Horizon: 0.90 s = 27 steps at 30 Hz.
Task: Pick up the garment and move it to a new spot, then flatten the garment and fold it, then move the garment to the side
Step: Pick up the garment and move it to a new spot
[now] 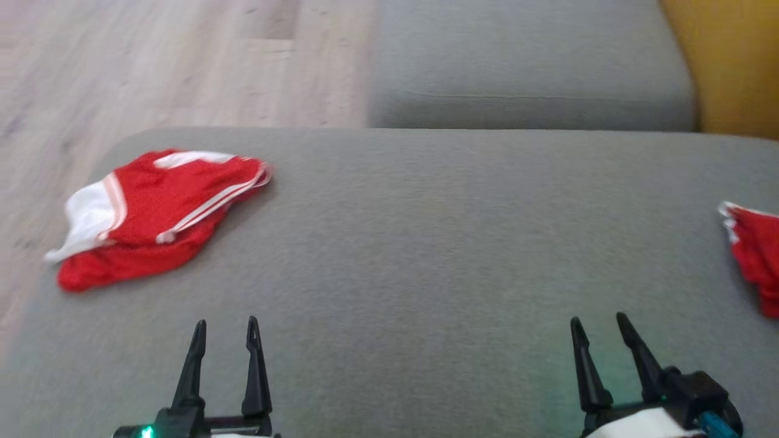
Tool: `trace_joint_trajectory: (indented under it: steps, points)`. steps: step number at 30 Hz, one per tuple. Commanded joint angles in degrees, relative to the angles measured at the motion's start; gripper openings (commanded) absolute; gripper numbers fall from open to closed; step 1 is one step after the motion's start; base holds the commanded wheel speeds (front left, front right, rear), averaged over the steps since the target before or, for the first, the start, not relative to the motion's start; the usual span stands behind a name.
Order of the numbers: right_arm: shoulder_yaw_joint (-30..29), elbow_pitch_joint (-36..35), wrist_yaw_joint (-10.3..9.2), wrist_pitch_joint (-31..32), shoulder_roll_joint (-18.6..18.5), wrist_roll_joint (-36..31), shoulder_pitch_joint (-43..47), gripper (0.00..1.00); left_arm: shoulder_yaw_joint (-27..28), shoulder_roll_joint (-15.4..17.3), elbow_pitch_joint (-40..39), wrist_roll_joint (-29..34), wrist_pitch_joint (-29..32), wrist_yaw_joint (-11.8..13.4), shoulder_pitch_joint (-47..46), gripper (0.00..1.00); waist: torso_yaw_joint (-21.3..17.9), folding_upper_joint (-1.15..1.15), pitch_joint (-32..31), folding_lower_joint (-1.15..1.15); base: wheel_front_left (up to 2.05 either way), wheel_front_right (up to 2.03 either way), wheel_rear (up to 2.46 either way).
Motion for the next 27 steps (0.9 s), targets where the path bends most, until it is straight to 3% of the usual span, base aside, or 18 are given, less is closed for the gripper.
trace_joint_trajectory:
  steps: [1, 11, 18, 27]
  points:
    - [1.4, -1.3, -0.04, -0.4, -0.3, 0.8, -1.1, 1.0, 1.7, -0.1, -1.6, 0.4, -0.3, 0.1, -1.3, 1.0, 4.9, 0.0, 0.3, 0.0, 0.0, 0.0, 0.0]
    - [3.1, -0.9, -0.04, -0.4, -0.3, 2.4, -1.8, 1.0, 3.3, -0.1, -1.4, 0.1, -0.3, -0.6, -0.5, 1.0, 18.6, 0.0, 1.4, 0.0, 0.0, 0.0, 0.0]
    - [2.6, -1.4, -0.04, -0.4, -0.3, 1.8, -2.1, 1.0, 4.2, -0.1, -2.2, -0.3, -0.3, -0.2, -0.2, 1.0, 23.0, 0.0, 2.7, 0.0, 0.0, 0.0, 0.0]
    - [1.1, -2.6, -0.04, -0.4, -2.0, -1.1, -3.6, 1.0, 5.4, -0.1, -5.2, -2.5, -0.3, 1.3, -2.5, 1.0, 23.4, 0.0, 9.7, 0.0, 0.0, 0.0, 0.0]
